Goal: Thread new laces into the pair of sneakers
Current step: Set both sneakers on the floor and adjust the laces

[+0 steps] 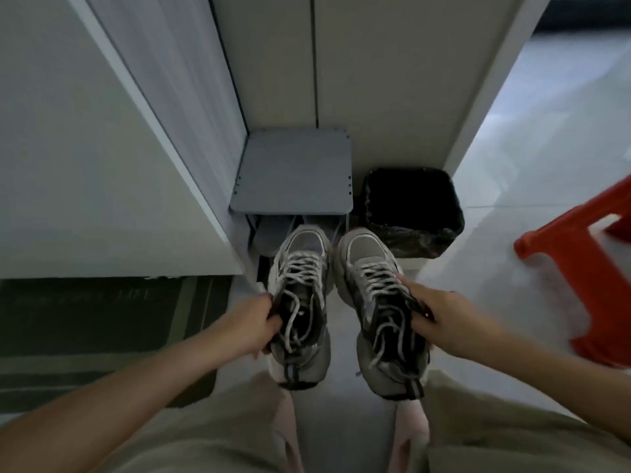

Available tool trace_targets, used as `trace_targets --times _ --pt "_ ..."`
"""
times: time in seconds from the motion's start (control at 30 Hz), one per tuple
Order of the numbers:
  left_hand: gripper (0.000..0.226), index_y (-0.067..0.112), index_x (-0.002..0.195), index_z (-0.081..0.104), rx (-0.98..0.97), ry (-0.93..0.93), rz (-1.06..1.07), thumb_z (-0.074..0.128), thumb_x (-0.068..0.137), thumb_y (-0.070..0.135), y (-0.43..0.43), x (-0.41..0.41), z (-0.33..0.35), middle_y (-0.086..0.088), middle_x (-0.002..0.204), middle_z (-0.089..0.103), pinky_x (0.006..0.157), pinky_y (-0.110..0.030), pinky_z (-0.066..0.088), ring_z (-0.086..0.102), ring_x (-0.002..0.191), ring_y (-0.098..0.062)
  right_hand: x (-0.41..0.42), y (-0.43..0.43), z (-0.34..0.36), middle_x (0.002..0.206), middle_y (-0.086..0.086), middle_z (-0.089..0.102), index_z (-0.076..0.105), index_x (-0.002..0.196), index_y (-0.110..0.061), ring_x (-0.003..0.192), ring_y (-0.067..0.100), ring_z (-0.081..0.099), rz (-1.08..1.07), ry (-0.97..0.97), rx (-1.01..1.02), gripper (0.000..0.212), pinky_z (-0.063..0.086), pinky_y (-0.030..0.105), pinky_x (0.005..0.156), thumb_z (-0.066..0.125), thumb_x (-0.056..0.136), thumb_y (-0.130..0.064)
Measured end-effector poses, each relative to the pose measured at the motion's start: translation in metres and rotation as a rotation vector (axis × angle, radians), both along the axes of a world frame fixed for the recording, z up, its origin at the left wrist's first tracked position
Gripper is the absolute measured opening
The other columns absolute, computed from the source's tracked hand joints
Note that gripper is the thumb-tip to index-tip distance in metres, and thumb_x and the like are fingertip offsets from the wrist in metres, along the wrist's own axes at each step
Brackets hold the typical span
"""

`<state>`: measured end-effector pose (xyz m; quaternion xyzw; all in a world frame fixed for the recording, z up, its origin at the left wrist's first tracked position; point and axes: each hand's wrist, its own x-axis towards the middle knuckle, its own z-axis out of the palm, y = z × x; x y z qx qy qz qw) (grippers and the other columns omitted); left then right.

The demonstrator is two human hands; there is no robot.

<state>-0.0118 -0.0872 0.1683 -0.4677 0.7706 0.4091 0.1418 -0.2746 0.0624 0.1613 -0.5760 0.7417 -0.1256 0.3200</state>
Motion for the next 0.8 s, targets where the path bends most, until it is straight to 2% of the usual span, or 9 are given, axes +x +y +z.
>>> trace_targets --times 0.13,0.27,0.37,0.4,0.47,0.53,0.6,0.7,0.8 --pt "0.013 0.009 0.094 0.052 -0.046 0.045 0.032 0.043 0.097 0.017 -0.011 -0.020 0.036 -0.004 0.066 0.064 0.042 -0.020 0.045 0.058 0.041 -0.004 0.003 -0.020 0.040 0.098 0.000 0.067 0.020 0.146 -0.041 0.079 0.014 0.062 -0.026 0.058 -0.113 0.067 0.046 0.021 0.067 0.051 0.090 -0.022" --pt "0.018 0.013 0.080 0.049 -0.228 0.098 0.103 0.044 0.096 0.018 -0.053 -0.037 0.075 -0.003 0.059 0.062 0.042 -0.020 0.045 0.058 0.039 -0.007 -0.013 -0.063 0.085 0.092 0.002 0.070 0.028 0.144 -0.041 0.072 0.009 0.065 -0.064 0.079 -0.248 0.062 0.050 0.018 0.063 0.051 0.089 -0.023" --pt "0.023 0.013 0.076 0.051 -0.361 0.128 0.203 0.046 0.096 0.023 -0.101 -0.050 0.097 -0.004 0.059 0.062 0.040 -0.019 0.040 0.058 0.040 -0.008 -0.020 -0.113 0.105 0.077 -0.002 0.068 0.043 0.137 -0.031 0.053 0.008 0.065 -0.122 -0.005 -0.325 0.051 0.051 0.020 0.056 0.050 0.088 -0.017" --pt "0.024 0.011 0.078 0.053 -0.411 0.122 0.225 0.047 0.096 0.025 -0.118 -0.055 0.100 -0.006 0.062 0.062 0.042 -0.021 0.039 0.059 0.045 -0.010 -0.021 -0.129 0.108 0.073 -0.003 0.067 0.047 0.134 -0.027 0.050 0.010 0.065 -0.137 -0.024 -0.328 0.048 0.052 0.022 0.054 0.049 0.088 -0.015" --pt "0.024 0.005 0.089 0.058 -0.483 0.096 0.253 0.049 0.094 0.027 -0.149 -0.065 0.097 -0.013 0.079 0.065 0.054 -0.026 0.042 0.063 0.067 -0.022 -0.024 -0.162 0.104 0.073 -0.003 0.064 0.051 0.130 -0.020 0.050 0.014 0.065 -0.169 -0.042 -0.314 0.041 0.053 0.026 0.052 0.047 0.090 -0.013" --pt "0.023 0.006 0.099 0.062 -0.504 0.052 0.292 0.052 0.091 0.024 -0.179 -0.076 0.088 -0.017 0.100 0.066 0.068 -0.031 0.046 0.063 0.088 -0.031 -0.027 -0.194 0.096 0.083 0.004 0.067 0.050 0.130 -0.017 0.051 0.016 0.065 -0.190 -0.038 -0.292 0.040 0.054 0.029 0.051 0.045 0.091 -0.014" --pt "0.024 0.008 0.107 0.063 -0.519 -0.013 0.326 0.053 0.090 0.023 -0.204 -0.086 0.077 -0.015 0.111 0.064 0.075 -0.034 0.047 0.062 0.100 -0.033 -0.029 -0.222 0.087 0.093 0.008 0.069 0.046 0.135 -0.019 0.053 0.016 0.066 -0.187 -0.040 -0.270 0.045 0.056 0.031 0.054 0.044 0.090 -0.015" --pt "0.026 0.010 0.110 0.064 -0.512 -0.078 0.389 0.052 0.092 0.024 -0.236 -0.099 0.065 -0.013 0.113 0.065 0.072 -0.033 0.046 0.062 0.101 -0.031 -0.036 -0.255 0.074 0.088 0.007 0.070 0.048 0.133 -0.022 0.053 0.017 0.066 -0.184 -0.015 -0.273 0.045 0.057 0.033 0.058 0.043 0.089 -0.015" --pt "0.021 0.006 0.105 0.064 -0.467 -0.100 0.444 0.052 0.092 0.019 -0.259 -0.106 0.062 -0.015 0.106 0.065 0.071 -0.036 0.052 0.064 0.093 -0.032 -0.043 -0.279 0.067 0.084 0.007 0.070 0.048 0.132 -0.021 0.055 0.018 0.066 -0.171 0.015 -0.232 0.042 0.058 0.037 0.062 0.044 0.090 -0.016"
